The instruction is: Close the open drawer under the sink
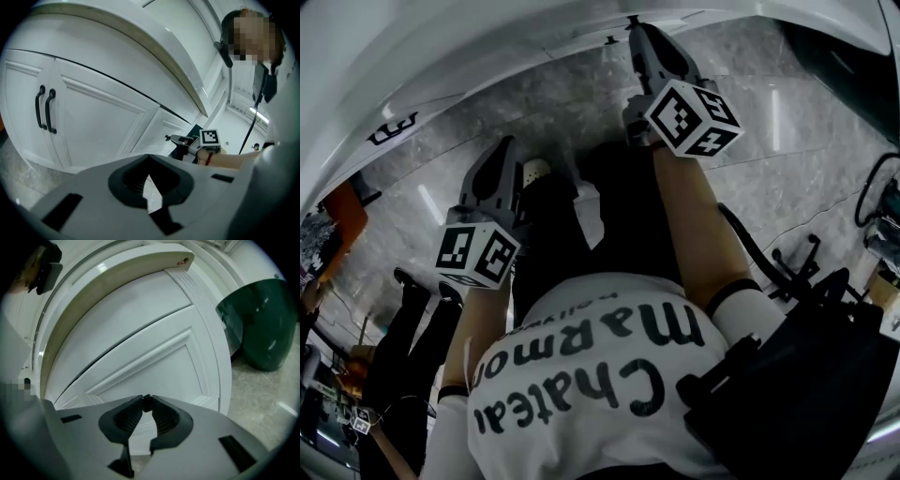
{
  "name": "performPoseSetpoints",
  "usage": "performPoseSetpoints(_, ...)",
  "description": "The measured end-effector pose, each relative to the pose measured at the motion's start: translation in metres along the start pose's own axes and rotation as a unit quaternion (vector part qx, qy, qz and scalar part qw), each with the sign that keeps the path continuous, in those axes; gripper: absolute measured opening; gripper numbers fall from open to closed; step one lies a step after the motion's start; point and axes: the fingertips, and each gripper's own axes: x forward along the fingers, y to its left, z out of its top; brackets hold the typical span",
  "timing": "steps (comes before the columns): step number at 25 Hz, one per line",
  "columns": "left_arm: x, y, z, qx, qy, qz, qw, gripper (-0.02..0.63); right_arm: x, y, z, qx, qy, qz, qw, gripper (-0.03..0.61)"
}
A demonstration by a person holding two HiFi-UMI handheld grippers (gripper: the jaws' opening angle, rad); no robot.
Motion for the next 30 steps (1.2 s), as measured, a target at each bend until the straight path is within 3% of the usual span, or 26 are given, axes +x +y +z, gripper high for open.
performPoseSetpoints(12,-0.007,0.017,0.000,-0.006,-0.009,0.014,0.9998,0.008,0.004,0.001,-0.001,-0.005,-0.013,0.002,1.000,0.071)
performPoseSetpoints(30,0.000,0.020,0.009,0.007,-0.019,0.000,0.9998,0.008,0.003,0.005,0.003,-0.025,-0.035,-0.004,0.999,0.075)
